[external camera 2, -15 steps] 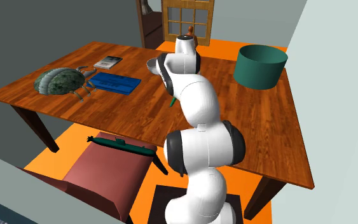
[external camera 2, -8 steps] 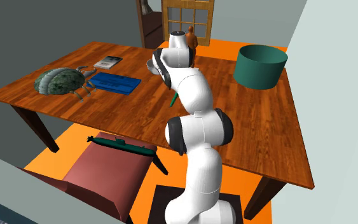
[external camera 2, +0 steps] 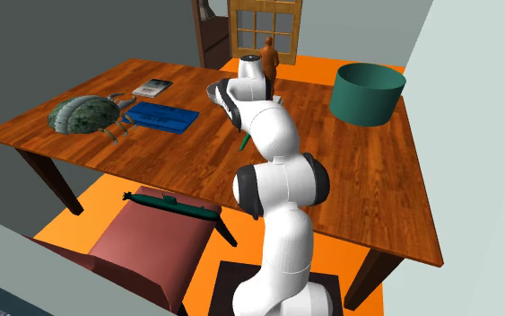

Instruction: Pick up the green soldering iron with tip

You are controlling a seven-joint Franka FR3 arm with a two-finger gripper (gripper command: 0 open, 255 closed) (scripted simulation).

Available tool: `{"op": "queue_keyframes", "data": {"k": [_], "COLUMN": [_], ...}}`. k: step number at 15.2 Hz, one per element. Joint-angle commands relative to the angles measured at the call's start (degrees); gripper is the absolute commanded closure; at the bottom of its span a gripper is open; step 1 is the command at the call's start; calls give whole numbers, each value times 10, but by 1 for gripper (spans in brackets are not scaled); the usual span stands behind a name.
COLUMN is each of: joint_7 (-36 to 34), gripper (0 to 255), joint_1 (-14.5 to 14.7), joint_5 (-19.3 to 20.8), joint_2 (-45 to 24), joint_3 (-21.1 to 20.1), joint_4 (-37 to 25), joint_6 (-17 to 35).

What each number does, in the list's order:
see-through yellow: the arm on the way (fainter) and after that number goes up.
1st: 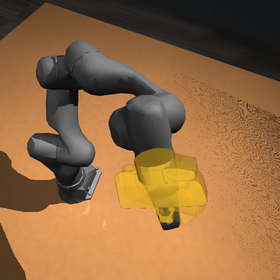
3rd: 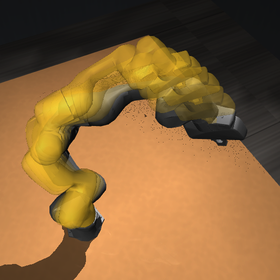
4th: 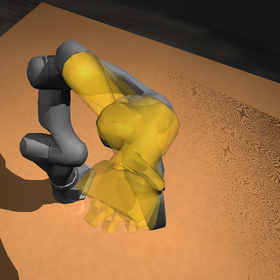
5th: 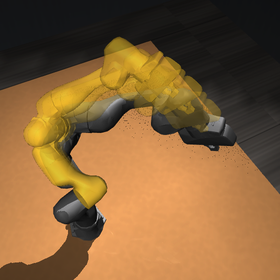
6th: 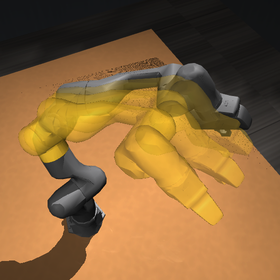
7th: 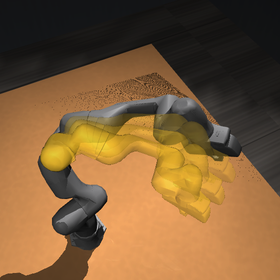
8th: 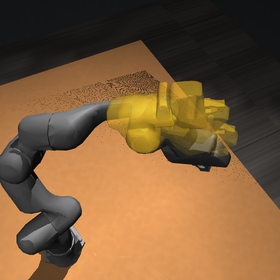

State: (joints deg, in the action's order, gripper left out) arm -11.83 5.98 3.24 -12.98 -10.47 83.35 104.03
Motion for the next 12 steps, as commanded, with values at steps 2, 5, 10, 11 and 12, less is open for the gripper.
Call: {"op": "queue_keyframes", "data": {"k": [2, 5, 10, 11, 12], "joint_7": [0, 0, 0, 0, 0], "gripper": [255, 255, 255, 255, 255], "joint_1": [0, 0, 0, 0, 1], "joint_5": [0, 0, 0, 0, 0], "joint_2": [1, 0, 0, -1, -2], "joint_3": [0, 0, 0, 0, 0], "joint_4": [3, 3, 3, -7, -16], "joint_6": [3, 3, 3, -6, -14]}}
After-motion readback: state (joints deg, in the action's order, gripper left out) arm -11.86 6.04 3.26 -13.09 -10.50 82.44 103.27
